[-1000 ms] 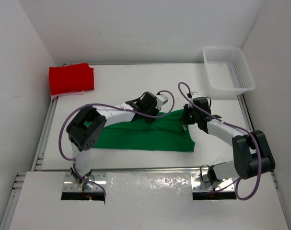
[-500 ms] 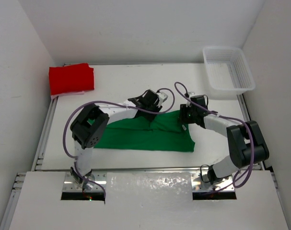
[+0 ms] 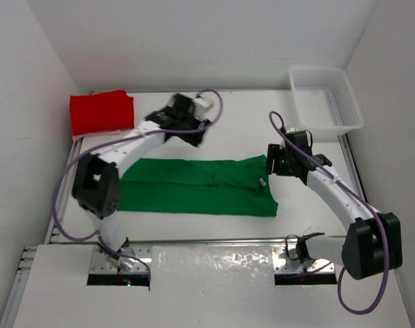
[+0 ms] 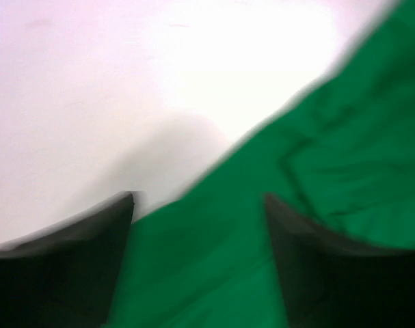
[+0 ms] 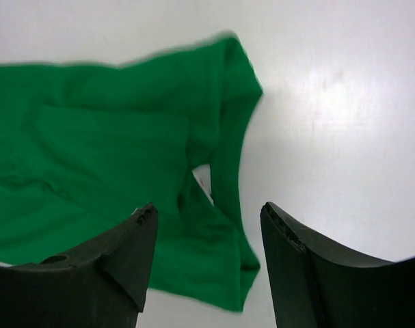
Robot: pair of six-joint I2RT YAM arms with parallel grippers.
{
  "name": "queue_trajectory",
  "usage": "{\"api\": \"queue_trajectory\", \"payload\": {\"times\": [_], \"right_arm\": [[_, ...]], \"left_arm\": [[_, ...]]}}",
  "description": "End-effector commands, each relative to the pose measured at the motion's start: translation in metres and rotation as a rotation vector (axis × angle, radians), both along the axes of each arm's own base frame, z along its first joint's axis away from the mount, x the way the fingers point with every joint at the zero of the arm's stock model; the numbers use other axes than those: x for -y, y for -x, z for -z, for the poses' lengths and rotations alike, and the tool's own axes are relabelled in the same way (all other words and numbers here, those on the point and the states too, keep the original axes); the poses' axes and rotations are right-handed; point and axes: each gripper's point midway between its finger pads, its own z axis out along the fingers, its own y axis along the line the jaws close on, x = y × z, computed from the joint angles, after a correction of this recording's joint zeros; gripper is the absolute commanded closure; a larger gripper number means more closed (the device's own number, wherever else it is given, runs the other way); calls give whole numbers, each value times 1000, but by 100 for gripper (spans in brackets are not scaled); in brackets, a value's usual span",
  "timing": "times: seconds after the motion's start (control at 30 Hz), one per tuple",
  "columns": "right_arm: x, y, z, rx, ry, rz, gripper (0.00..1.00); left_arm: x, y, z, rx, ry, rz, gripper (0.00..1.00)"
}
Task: Fold and stack the t-shirts
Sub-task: Fold the other side of the tshirt into a rectangle
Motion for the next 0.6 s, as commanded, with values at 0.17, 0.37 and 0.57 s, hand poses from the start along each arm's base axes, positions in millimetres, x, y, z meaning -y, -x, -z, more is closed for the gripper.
{"api": "queue_trajectory", "payload": {"times": [0.17, 0.37, 0.57], "right_arm": [[-5, 87, 67, -283, -140, 126, 43], [-8, 99, 84, -313, -168, 126, 48], [-2, 125, 115, -409, -139, 148, 59]], "left_arm": [[-255, 10, 37, -101, -209, -408, 57], [-333, 19, 92, -167, -250, -578, 40], [-341, 23, 137, -227, -223, -625, 40]]}}
